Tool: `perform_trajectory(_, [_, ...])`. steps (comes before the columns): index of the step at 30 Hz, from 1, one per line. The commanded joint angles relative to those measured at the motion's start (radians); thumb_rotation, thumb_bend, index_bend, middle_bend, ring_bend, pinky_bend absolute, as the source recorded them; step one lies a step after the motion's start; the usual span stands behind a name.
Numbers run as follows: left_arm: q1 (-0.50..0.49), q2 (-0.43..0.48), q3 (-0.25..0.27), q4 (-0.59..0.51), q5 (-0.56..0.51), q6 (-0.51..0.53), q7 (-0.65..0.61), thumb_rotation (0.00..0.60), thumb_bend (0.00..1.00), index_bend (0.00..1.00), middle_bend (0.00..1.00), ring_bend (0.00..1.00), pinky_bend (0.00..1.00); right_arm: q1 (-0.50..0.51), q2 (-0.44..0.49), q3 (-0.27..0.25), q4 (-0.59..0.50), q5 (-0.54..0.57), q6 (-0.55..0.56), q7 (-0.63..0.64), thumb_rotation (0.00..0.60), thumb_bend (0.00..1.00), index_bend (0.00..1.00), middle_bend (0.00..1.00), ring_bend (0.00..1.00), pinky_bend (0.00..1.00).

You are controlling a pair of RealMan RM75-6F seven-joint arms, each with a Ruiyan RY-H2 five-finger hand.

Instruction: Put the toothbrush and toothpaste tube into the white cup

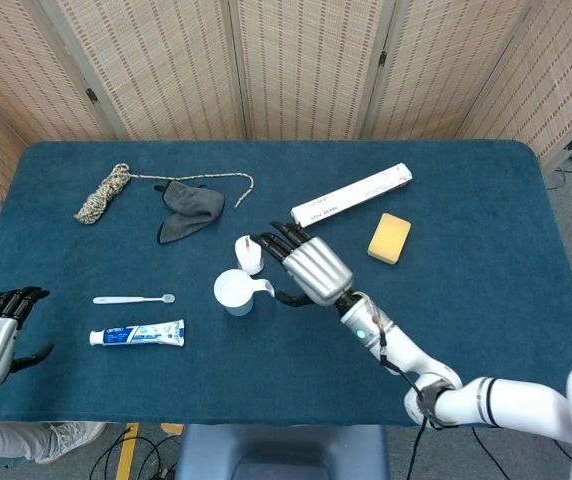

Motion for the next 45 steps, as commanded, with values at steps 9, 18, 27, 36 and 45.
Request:
perform_trajectory(9, [-0.152,-0.027,-0.049,0.056,-0.034,-0.184,-0.038,0.6,0.23,0.3,0.4,0.35,0.23,-0.196,0.208,-0.115,-0.141,-0.092,0.151,0.076,0.6,0.2,0.0,0.18,0.09,0.16])
perform_trajectory(18, [-0.256,-0.095,-0.07,0.166,-0.11,-0.339,-0.026,0.6,0.23,0.37,0.68,0.62,0.62,-0.272,0.269,-0.155,-0.119,-0.118,0.183,0.157,0.6,0.2,0.0,0.19,0.1,0.16])
perform_trajectory(27, [-0.349,-0.17,-0.082,0.313,-0.196,-0.497,-0.033,0.6,0.23,0.43,0.99,0.9,0.93,-0.305,0.295,-0.153,-0.113,-0.143,0.2,0.197,0.6,0.2,0.0,0.22,0.13,0.16])
perform_trajectory(36, [-0.397,-0.23,-0.07,0.344,-0.262,-0.58,0.018,0.6,0.23,0.5,1.0,0.96,0.99,-0.314,0.289,-0.15,-0.104,-0.169,0.195,0.219,0.6,0.2,0.0,0.23,0.13,0.16])
perform_trajectory(45, [-0.425,-0.302,-0.062,0.383,-0.303,-0.601,0.062,0.6,0.23,0.54,1.0,0.96,0.99,-0.329,0.287,-0.151,-0.093,-0.184,0.193,0.245,0.6,0.2,0.0,0.23,0.13,0.16])
